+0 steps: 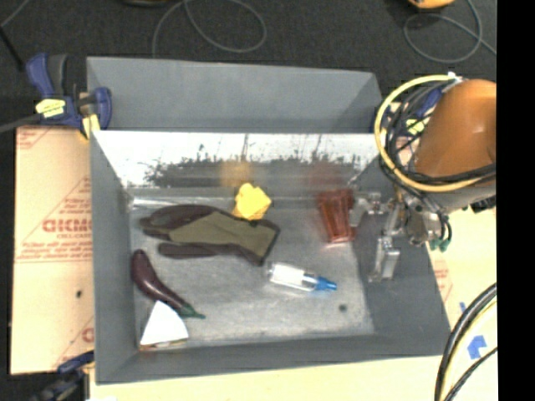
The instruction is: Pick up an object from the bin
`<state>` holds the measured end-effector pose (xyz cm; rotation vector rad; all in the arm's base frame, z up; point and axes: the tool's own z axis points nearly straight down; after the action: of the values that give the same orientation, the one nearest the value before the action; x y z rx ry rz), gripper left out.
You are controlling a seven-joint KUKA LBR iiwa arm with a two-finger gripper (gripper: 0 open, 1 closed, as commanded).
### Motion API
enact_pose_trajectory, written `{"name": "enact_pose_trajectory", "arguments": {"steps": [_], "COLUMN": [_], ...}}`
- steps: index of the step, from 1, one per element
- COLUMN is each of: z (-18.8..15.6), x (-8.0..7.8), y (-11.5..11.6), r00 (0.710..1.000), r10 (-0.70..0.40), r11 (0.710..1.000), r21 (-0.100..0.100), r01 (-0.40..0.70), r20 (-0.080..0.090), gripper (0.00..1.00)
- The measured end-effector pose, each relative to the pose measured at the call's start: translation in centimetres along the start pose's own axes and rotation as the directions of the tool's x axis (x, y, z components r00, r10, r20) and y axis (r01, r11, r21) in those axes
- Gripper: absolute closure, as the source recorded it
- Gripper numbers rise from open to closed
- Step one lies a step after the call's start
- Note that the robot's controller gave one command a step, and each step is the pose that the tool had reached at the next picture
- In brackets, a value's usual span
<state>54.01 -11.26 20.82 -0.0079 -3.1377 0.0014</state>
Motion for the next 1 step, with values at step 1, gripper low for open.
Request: {"name": "enact_pose_trajectory", "arguments": {"steps": [1], "z": [-0.45], "x": [-0.12], "y": [0.06], "r00": [1.000], "r10": [-0.003], "r11": [1.000], "r21": [0.001], "r01": [0.003], "r20": [0.007], "gripper": [0.00]}}
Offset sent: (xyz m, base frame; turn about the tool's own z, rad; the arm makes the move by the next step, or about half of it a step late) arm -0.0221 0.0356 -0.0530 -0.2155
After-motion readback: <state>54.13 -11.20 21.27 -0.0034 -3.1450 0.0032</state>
